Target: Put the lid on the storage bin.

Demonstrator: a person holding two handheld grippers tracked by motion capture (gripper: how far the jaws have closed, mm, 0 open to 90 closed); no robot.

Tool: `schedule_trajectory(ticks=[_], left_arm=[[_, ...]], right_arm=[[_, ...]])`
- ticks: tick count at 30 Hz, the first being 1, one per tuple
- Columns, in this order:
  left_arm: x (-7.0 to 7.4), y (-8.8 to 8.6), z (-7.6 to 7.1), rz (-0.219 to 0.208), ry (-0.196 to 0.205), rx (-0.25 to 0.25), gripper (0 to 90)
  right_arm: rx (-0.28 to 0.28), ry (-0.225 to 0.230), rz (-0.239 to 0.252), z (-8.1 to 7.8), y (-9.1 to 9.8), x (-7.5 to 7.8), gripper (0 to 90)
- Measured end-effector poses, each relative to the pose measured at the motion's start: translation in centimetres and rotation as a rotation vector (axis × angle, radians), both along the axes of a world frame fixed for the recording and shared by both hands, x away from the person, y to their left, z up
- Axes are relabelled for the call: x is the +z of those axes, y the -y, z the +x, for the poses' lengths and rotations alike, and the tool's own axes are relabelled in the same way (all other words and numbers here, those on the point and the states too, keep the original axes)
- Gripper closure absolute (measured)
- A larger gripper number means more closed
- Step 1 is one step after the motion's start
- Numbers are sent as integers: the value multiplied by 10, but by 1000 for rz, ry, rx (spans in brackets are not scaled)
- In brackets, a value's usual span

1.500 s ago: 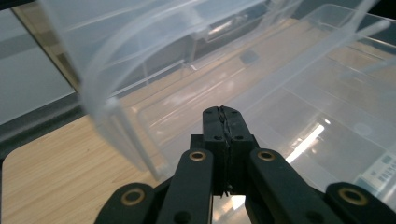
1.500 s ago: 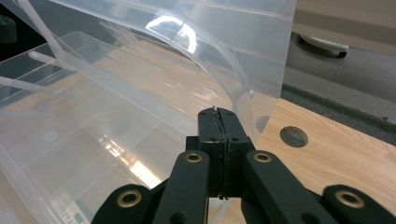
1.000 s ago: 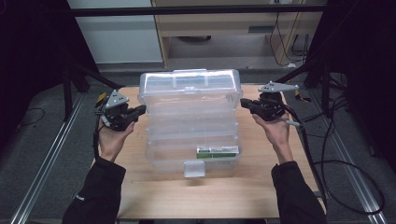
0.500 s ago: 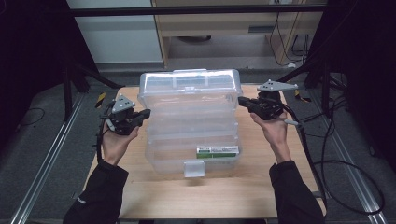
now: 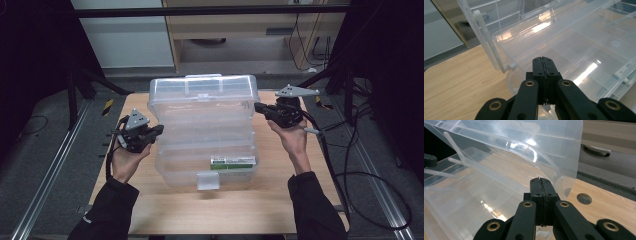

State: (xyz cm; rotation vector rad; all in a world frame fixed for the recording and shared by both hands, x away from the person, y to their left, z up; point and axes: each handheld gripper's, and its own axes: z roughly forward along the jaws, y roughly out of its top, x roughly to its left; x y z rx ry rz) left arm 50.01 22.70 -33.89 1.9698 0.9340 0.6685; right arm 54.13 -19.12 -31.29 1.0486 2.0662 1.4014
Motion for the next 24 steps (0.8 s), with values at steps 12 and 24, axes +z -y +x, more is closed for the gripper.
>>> schedule_trajectory(ticks=[12,24], left_arm=[[19,-14,10,-79,68,79,896],[27,-22,16,-118,82,86,895]], right_arm=[[65,-27,-8,-10,-9,-13,900],[132,-64,-42,-29,-17,-36,900]])
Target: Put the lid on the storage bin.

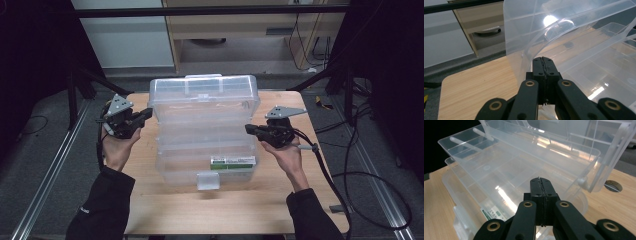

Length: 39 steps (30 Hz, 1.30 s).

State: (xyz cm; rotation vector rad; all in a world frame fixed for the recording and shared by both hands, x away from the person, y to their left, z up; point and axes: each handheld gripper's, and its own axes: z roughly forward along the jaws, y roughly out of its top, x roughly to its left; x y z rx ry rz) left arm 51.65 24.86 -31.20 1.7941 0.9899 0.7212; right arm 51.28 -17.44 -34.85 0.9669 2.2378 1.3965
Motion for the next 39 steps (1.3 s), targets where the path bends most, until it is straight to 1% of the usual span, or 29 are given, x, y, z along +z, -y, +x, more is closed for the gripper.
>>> schedule_trajectory(ticks=[3,4,8,10,13,17,19,22,29,31,32,34,35,38,39], left_arm=[[-1,0,-1,2,0,-5,896],[-1,0,-1,5,2,-1,896],[-2,-1,-5,1,3,-13,896],[-3,-2,-7,4,3,-15,896],[-4,-3,-10,-2,4,-24,896],[-6,-4,-15,3,6,-34,896],[-8,-5,-18,6,6,-39,896],[-10,-5,-20,10,5,-46,896],[-17,-5,-28,17,4,-59,896],[-19,-5,-29,21,1,-62,896],[-20,-5,-30,22,-1,-66,896],[-21,-5,-31,28,-1,-67,896],[-22,-5,-32,29,-1,-68,896],[-26,-5,-37,35,-7,-72,896],[-27,-5,-38,38,-8,-73,896]], right_arm=[[4,-7,21,-1,2,-4,900],[5,-4,19,-1,3,-4,900],[12,-5,12,-4,1,-6,900],[13,-10,9,-4,1,-7,900],[18,-15,12,-5,1,-9,900],[28,-17,14,-8,1,-10,898],[29,-10,13,-10,3,-9,898],[34,-16,17,-11,5,-10,899],[40,-19,5,-16,6,-12,898],[40,-13,-1,-18,6,-12,899],[25,3,-4,-19,7,-11,900],[16,14,15,-20,10,-10,900],[-2,24,17,-21,12,-10,900],[-52,27,22,-21,19,-12,900],[-59,26,26,-21,21,-13,900]])
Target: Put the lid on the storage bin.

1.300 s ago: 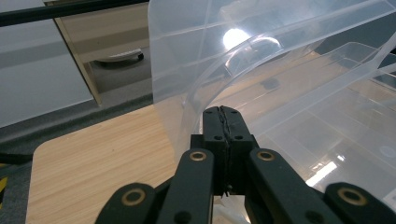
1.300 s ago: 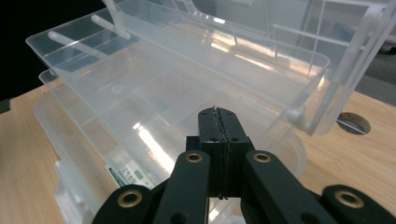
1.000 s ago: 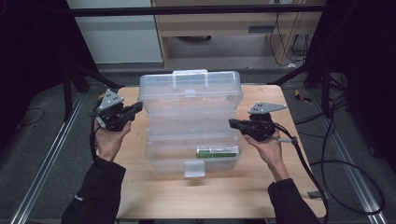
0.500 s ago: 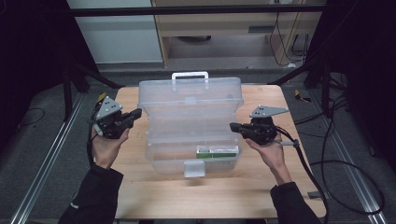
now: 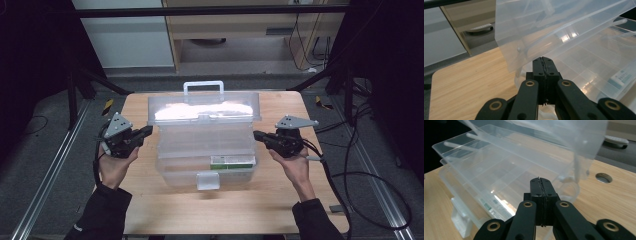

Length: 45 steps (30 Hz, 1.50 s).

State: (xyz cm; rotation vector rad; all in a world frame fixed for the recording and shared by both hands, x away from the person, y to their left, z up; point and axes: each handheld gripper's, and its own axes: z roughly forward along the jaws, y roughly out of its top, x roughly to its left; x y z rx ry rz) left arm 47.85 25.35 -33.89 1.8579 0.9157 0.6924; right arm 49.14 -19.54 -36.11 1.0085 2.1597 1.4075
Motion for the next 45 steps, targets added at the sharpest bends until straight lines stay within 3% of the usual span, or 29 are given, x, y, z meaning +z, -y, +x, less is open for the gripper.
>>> schedule_trajectory(ticks=[13,30,36,38,45], left_arm=[[-30,1,-15,54,-50,-16,896],[-49,-11,-17,60,-106,6,896],[-57,-18,-12,65,-125,43,896],[-64,-22,-8,67,-139,65,895],[-89,-37,4,59,-188,139,883]], right_arm=[[-28,-9,10,-11,11,-9,900],[-10,-50,-6,-23,19,-30,900],[-23,-72,-61,-23,20,-38,900],[-32,-84,-59,-22,22,-41,900],[-126,-89,-83,-20,40,-50,892]])
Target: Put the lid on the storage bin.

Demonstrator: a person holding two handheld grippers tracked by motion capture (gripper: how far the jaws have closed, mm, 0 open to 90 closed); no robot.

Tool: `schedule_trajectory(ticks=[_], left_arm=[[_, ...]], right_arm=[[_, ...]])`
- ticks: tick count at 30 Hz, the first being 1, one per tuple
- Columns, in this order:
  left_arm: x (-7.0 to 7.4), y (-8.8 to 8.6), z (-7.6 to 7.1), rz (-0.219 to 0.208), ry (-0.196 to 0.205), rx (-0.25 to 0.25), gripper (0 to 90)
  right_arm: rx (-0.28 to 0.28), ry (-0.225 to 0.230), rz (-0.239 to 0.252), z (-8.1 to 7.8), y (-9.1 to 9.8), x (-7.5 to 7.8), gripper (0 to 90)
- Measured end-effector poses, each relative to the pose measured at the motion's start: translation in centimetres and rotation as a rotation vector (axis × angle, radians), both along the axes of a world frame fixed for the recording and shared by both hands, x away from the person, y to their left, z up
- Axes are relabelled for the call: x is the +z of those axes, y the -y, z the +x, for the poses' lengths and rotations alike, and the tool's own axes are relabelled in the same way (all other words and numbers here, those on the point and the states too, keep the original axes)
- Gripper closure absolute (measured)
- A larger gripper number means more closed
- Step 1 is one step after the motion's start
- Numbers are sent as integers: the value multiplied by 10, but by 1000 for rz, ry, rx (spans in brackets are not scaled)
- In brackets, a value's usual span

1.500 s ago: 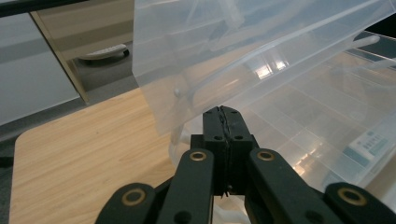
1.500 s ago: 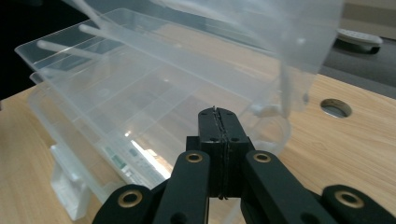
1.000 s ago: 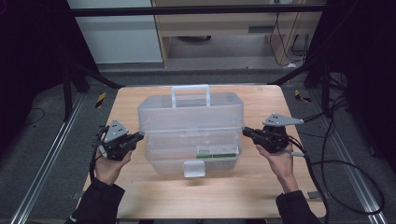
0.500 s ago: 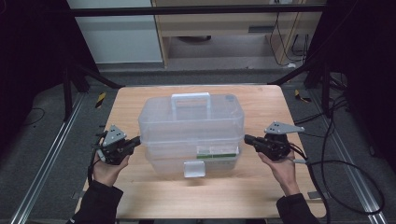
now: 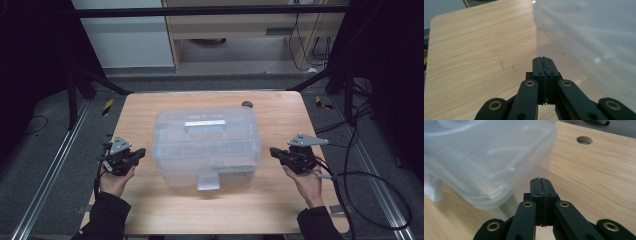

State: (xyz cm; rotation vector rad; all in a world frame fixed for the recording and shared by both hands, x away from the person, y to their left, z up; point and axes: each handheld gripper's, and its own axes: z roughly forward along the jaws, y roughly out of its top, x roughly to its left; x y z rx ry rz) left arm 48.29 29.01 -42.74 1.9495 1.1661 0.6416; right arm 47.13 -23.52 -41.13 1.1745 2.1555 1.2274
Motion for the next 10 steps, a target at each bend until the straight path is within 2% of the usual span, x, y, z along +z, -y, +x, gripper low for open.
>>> schedule_trajectory(ticks=[3,6,8,10], left_arm=[[-8,-7,3,-1,-5,39,839],[-13,-14,5,-11,-18,73,777],[-17,-20,7,-12,-21,107,740],[-20,-24,8,1,-21,129,680]], right_arm=[[-64,7,-33,0,10,-6,827],[-96,2,-58,1,18,-12,776],[-120,-10,-54,2,23,-17,740],[-142,-6,-60,3,26,-20,654]])
